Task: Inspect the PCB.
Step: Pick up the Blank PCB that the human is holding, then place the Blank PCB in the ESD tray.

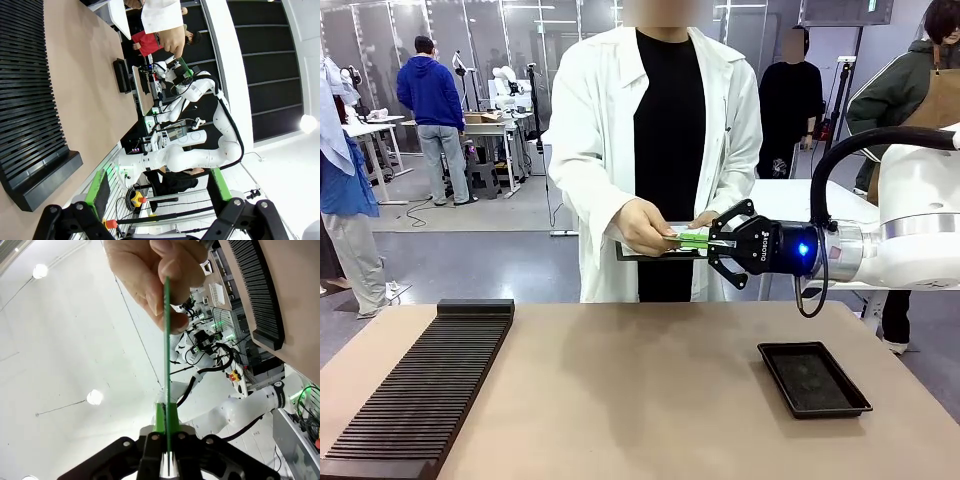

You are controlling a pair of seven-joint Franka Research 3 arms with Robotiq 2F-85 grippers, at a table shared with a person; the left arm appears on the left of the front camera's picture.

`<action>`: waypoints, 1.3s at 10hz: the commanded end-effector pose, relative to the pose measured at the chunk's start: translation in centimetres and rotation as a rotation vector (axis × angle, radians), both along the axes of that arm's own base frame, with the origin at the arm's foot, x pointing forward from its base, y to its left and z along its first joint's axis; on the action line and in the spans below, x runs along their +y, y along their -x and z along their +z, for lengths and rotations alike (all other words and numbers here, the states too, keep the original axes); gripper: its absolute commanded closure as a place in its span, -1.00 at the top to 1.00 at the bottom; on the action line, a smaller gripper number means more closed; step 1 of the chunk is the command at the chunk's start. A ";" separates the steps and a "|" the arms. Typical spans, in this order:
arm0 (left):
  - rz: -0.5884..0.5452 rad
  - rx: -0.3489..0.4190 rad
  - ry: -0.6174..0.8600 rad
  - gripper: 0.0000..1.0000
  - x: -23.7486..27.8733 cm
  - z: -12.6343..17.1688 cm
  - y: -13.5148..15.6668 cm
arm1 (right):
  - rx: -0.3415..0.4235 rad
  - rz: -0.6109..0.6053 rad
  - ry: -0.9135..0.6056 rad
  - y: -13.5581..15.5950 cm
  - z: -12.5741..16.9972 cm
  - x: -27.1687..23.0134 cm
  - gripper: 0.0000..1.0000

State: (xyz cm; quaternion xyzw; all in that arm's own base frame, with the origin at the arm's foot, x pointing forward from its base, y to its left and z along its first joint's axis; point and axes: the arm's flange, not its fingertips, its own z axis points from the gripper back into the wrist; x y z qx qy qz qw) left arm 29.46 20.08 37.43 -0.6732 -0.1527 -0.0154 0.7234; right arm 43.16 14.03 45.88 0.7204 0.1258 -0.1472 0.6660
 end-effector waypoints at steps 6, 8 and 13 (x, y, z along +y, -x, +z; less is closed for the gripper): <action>0.007 0.000 -0.013 1.00 0.1 0.2 0.1 | -0.001 -0.001 0.001 0.0 0.0 0.0 -1.00; 0.007 0.000 -0.013 1.00 0.1 0.2 0.1 | -0.001 -0.001 0.001 0.0 0.0 0.0 -1.00; 0.007 0.000 -0.013 1.00 0.1 0.2 0.1 | -0.001 -0.001 0.001 0.0 0.0 0.0 -1.00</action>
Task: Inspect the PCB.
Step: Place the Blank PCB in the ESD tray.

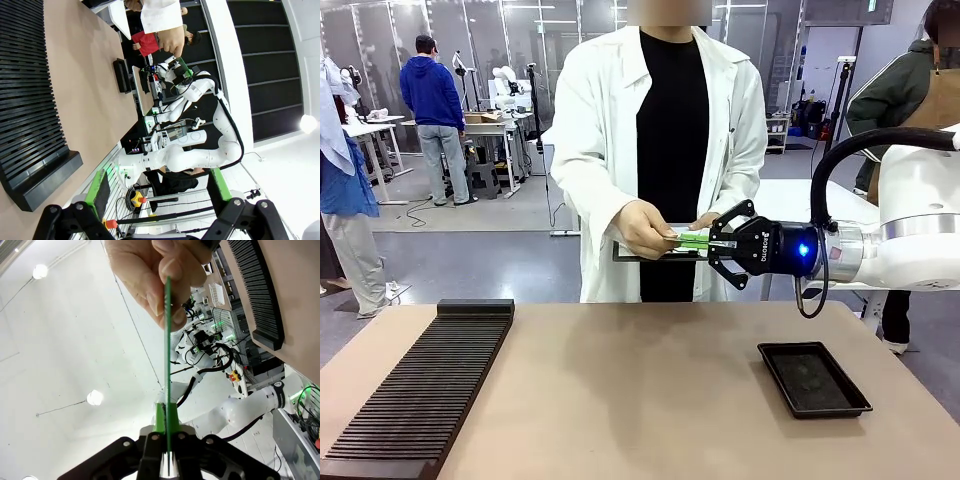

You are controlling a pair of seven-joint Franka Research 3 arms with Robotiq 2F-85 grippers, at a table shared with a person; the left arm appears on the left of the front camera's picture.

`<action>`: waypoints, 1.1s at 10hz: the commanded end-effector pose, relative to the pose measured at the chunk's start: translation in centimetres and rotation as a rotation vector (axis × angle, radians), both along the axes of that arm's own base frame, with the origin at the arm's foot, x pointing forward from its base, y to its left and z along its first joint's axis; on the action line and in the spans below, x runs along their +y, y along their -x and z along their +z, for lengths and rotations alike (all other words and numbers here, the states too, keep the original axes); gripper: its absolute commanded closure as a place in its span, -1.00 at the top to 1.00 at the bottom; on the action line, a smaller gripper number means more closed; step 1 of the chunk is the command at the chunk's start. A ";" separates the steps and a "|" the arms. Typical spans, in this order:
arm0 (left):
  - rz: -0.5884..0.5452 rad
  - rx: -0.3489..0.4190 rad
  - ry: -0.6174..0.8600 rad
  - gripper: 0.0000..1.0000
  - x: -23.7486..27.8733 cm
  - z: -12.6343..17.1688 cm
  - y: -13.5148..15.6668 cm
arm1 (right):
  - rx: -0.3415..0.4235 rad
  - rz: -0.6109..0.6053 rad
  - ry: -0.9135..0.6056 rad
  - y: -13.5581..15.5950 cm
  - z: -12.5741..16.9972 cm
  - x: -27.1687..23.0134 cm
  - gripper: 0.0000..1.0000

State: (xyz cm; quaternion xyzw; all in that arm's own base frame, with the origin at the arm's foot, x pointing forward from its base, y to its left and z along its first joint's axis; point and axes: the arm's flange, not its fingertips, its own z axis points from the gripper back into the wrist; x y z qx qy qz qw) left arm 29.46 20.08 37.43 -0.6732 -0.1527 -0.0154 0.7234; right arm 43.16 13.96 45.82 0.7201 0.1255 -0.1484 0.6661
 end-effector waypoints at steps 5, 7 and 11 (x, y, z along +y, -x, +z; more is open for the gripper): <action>0.007 0.000 -0.013 1.00 0.1 0.2 0.1 | -0.002 0.001 0.000 0.0 0.1 0.1 -1.00; 0.007 0.000 -0.013 1.00 0.1 0.2 0.1 | -0.002 0.001 0.000 0.0 0.1 0.1 -1.00; 0.007 0.000 -0.013 1.00 0.1 0.2 0.1 | -0.002 0.001 0.000 0.0 0.1 0.1 -1.00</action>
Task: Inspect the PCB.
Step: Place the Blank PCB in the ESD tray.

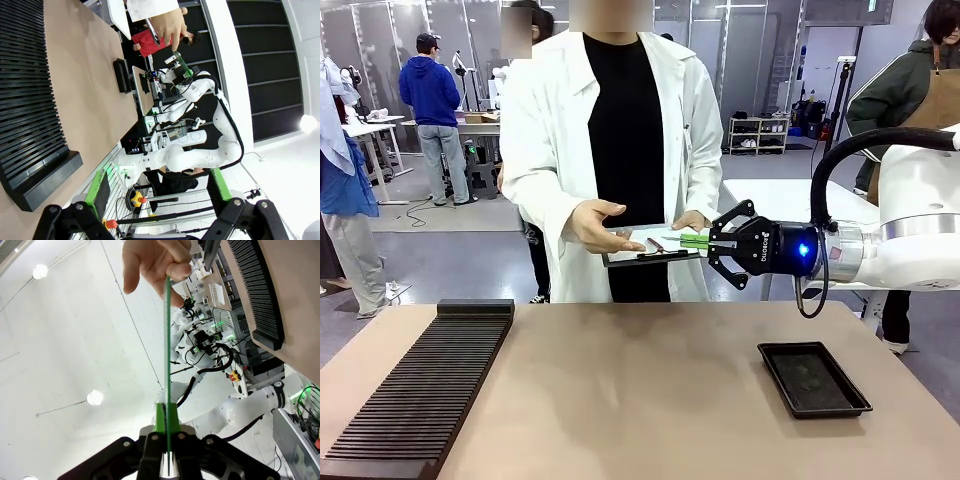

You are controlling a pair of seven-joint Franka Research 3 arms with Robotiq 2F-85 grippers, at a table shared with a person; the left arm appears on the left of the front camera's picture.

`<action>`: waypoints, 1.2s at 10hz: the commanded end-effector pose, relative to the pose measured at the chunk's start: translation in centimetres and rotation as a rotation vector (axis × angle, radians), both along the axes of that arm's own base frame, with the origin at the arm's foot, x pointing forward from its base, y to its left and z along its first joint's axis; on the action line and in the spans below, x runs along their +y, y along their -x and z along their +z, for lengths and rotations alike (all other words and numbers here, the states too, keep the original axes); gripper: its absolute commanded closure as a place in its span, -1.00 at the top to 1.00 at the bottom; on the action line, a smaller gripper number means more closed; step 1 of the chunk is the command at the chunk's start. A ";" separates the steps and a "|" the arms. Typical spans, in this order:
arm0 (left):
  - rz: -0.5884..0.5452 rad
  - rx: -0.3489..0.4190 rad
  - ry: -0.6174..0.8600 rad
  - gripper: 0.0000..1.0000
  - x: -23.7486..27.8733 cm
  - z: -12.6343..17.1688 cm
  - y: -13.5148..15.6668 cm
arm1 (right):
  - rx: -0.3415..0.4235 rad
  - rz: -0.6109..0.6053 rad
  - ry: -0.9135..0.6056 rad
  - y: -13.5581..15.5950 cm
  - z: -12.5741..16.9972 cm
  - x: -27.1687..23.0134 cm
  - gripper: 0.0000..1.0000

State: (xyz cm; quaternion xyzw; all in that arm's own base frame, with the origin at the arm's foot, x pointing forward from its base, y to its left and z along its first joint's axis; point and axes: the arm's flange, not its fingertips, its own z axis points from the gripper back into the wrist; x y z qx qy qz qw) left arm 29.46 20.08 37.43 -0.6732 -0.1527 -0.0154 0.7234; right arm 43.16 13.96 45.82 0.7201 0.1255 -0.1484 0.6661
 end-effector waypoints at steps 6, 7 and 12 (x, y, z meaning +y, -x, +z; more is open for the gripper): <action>0.007 0.000 -0.013 1.00 0.1 0.2 0.1 | -0.174 0.021 0.046 1.0 3.7 -1.5 -0.95; 0.007 0.000 -0.013 1.00 0.1 0.2 0.1 | -0.217 0.023 0.081 1.3 4.0 -2.7 -0.95; 0.007 0.000 -0.013 1.00 0.1 0.2 0.1 | -0.393 0.139 0.347 1.9 1.8 -9.7 -0.95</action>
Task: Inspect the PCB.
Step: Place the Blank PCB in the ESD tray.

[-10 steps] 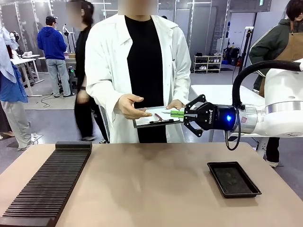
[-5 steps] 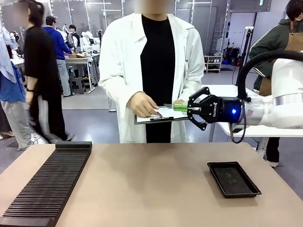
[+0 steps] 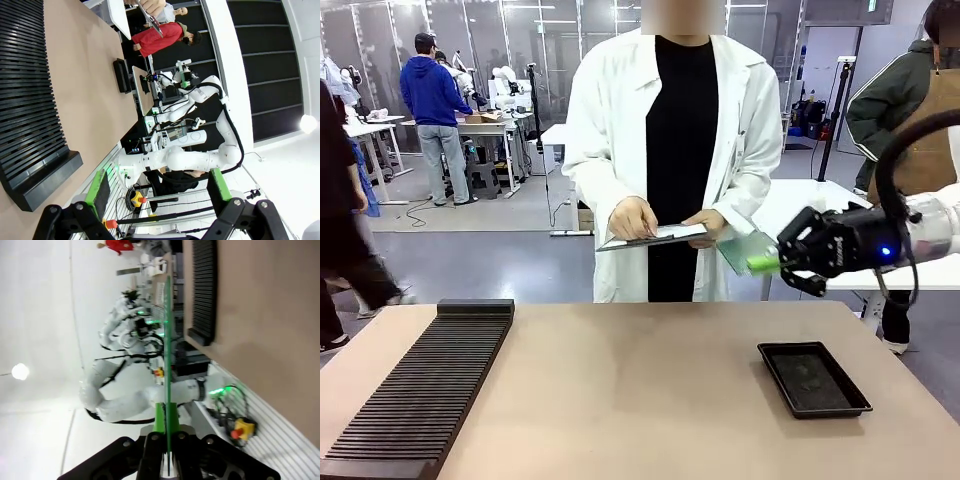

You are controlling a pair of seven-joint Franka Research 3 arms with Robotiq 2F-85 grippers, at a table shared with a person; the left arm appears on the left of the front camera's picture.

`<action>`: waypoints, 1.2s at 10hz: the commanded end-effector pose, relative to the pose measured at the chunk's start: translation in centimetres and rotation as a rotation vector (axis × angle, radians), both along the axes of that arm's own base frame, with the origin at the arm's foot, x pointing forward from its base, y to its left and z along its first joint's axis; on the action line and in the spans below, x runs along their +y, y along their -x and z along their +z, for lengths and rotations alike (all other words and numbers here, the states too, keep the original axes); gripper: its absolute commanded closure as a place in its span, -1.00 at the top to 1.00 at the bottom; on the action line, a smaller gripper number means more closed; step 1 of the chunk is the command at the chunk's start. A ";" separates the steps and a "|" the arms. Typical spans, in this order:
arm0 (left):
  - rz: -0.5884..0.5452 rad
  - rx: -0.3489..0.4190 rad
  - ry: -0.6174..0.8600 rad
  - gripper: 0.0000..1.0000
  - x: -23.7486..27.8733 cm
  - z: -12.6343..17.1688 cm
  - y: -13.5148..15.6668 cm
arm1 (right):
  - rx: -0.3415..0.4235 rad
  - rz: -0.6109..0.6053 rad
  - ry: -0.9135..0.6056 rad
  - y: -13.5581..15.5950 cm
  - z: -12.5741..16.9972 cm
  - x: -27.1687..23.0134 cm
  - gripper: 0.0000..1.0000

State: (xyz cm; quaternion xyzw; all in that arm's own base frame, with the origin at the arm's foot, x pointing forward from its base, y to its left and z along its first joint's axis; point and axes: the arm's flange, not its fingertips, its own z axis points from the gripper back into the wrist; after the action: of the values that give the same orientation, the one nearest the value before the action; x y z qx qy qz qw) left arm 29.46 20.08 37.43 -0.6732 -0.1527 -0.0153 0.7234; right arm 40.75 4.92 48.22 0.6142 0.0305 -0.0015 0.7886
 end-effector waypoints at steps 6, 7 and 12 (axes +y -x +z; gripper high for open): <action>0.007 0.000 -0.013 1.00 0.1 0.2 0.1 | -0.173 0.006 0.313 -1.0 -6.1 -6.4 -0.95; 0.007 0.000 -0.013 1.00 0.1 0.2 0.1 | -0.189 -0.012 0.346 -1.5 -7.5 -7.1 -0.95; 0.007 0.000 -0.013 1.00 0.1 0.2 0.1 | -0.212 -0.058 0.497 -3.2 -13.7 -9.8 -0.95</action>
State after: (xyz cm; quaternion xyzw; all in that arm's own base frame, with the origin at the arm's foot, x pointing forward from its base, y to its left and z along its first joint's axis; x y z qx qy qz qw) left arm 29.46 20.09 37.43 -0.6732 -0.1528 -0.0153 0.7234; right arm 43.62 -4.89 35.28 0.4183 -0.0636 0.0248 0.9057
